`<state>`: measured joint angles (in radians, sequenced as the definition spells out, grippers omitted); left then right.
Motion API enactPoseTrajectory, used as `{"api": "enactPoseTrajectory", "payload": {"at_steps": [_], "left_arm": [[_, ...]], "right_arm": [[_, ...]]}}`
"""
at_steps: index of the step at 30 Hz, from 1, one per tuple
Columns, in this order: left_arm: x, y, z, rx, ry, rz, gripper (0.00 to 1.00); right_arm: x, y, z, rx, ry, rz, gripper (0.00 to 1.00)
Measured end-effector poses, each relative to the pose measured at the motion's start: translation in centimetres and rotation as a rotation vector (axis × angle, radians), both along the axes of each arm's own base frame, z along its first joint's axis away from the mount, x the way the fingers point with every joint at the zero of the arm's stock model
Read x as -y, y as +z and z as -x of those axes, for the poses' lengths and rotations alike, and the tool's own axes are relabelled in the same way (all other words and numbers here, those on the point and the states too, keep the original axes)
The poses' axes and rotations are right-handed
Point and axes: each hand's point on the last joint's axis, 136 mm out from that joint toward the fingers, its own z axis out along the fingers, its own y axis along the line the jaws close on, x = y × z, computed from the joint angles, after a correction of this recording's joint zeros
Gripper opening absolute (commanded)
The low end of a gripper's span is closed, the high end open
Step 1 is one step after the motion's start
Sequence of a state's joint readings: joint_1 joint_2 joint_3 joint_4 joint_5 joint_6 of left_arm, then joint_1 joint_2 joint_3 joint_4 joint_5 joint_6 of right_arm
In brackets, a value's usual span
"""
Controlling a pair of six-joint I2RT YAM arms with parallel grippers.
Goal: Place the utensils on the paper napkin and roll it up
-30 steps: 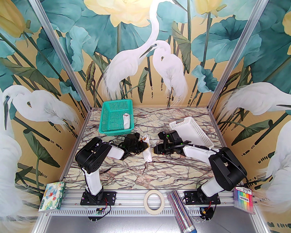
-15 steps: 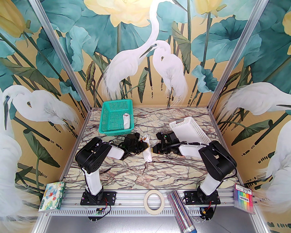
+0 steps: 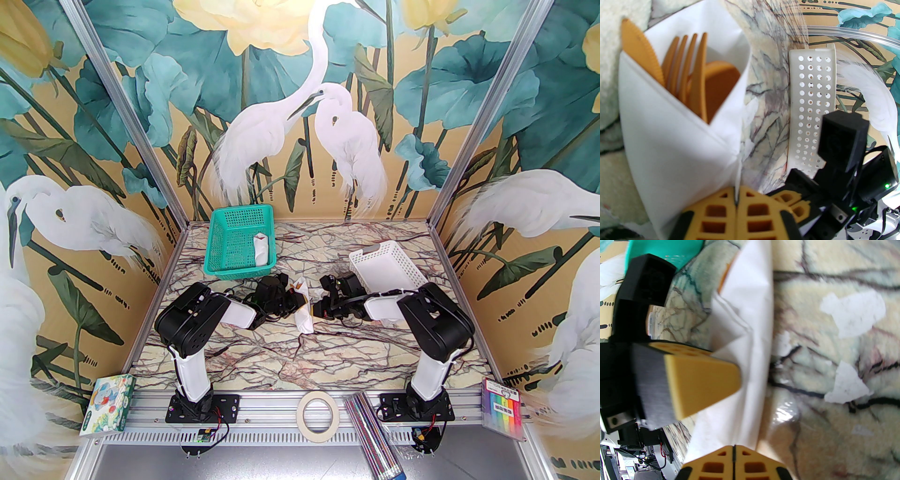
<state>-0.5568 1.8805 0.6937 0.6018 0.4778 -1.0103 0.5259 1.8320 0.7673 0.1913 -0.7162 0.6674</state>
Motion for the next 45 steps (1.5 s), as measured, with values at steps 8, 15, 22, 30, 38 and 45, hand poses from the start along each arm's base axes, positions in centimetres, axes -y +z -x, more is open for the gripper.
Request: {"api": "enactPoseTrajectory", "payload": {"at_steps": [8, 15, 22, 30, 38, 45], "left_arm": [[0.0, 0.0, 0.0, 0.000, -0.001, 0.000, 0.00], [-0.1, 0.2, 0.1, -0.004, -0.003, -0.008, 0.00], [0.1, 2.4, -0.2, 0.026, -0.011, -0.002, 0.00], [1.0, 3.4, -0.5, 0.052, -0.027, 0.006, 0.00], [1.4, 2.5, -0.8, 0.036, -0.034, -0.001, 0.00], [2.2, 1.2, -0.5, 0.011, -0.050, -0.013, 0.00]], "right_arm": [[0.0, -0.7, 0.4, -0.031, 0.006, 0.002, 0.08], [0.1, -1.0, 0.6, -0.054, 0.006, 0.016, 0.07], [0.1, -1.1, 0.5, -0.073, 0.004, 0.030, 0.07], [0.1, -1.2, 0.5, -0.082, 0.003, 0.035, 0.07], [0.1, -1.2, 0.5, -0.082, 0.003, 0.035, 0.07], [0.1, -1.2, 0.5, -0.083, 0.004, 0.035, 0.07]]}}
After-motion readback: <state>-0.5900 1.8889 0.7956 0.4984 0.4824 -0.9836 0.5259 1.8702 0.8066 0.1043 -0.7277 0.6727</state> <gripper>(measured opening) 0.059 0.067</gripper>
